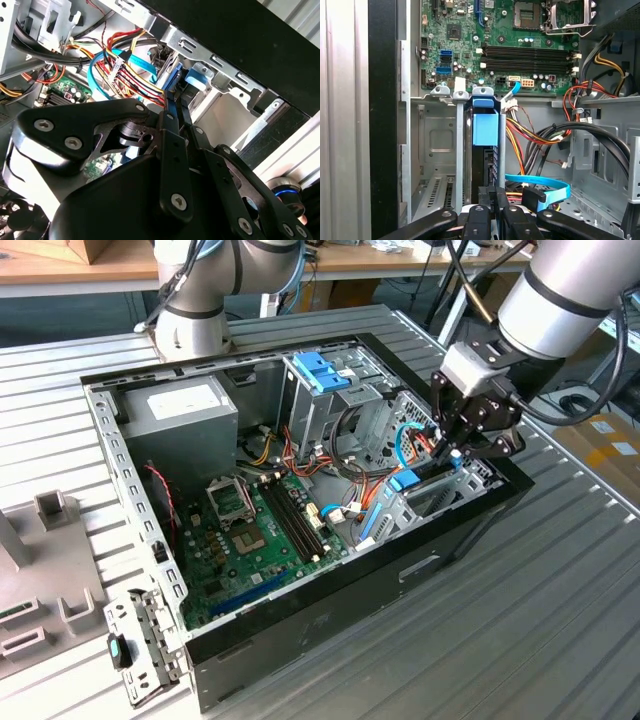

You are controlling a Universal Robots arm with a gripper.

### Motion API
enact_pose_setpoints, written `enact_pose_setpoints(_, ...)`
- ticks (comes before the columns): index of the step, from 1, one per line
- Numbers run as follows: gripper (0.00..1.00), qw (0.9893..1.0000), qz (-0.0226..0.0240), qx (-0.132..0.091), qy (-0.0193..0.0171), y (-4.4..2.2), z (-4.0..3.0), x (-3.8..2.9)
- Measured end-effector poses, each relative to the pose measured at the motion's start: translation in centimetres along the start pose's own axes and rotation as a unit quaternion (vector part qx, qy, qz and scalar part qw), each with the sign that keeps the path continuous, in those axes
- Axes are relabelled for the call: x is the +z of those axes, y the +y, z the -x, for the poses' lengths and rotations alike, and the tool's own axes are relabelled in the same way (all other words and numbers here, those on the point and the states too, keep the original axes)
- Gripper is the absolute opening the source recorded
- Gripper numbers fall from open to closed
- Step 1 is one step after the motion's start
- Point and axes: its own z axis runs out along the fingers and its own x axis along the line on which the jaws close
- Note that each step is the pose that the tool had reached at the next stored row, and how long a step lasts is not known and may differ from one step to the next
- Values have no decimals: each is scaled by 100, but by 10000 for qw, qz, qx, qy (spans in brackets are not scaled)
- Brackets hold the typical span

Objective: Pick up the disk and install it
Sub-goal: 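Insert the first disk wire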

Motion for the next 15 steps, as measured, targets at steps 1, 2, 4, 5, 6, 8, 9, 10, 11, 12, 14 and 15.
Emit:
enact_pose_setpoints(1, 16, 10000, 0, 0, -1, 0, 0, 7)
enact_pose_setpoints(2, 16, 10000, 0, 0, -2, 0, -1, 12)
enact_pose_setpoints(4, 16, 10000, 0, 0, -3, 1, -2, 22)
enact_pose_setpoints(5, 16, 10000, 0, 0, -2, 1, -2, 27)
enact_pose_setpoints(6, 16, 10000, 0, 0, -2, 1, -3, 31)
enact_pose_setpoints(8, 16, 10000, 0, 0, -1, 1, -3, 32)
enact_pose_setpoints(9, 16, 10000, 0, 0, -2, 1, -3, 34)
enact_pose_setpoints(10, 16, 10000, 0, 0, -2, 1, -3, 34)
enact_pose_setpoints(11, 16, 10000, 0, 0, -2, 1, -3, 34)
enact_pose_setpoints(12, 16, 10000, 0, 0, -2, 1, -3, 35)
enact_pose_setpoints(14, 16, 10000, 0, 0, -4, 1, -3, 37)
enact_pose_setpoints(15, 18, 10000, 0, 0, -4, 1, -3, 38)
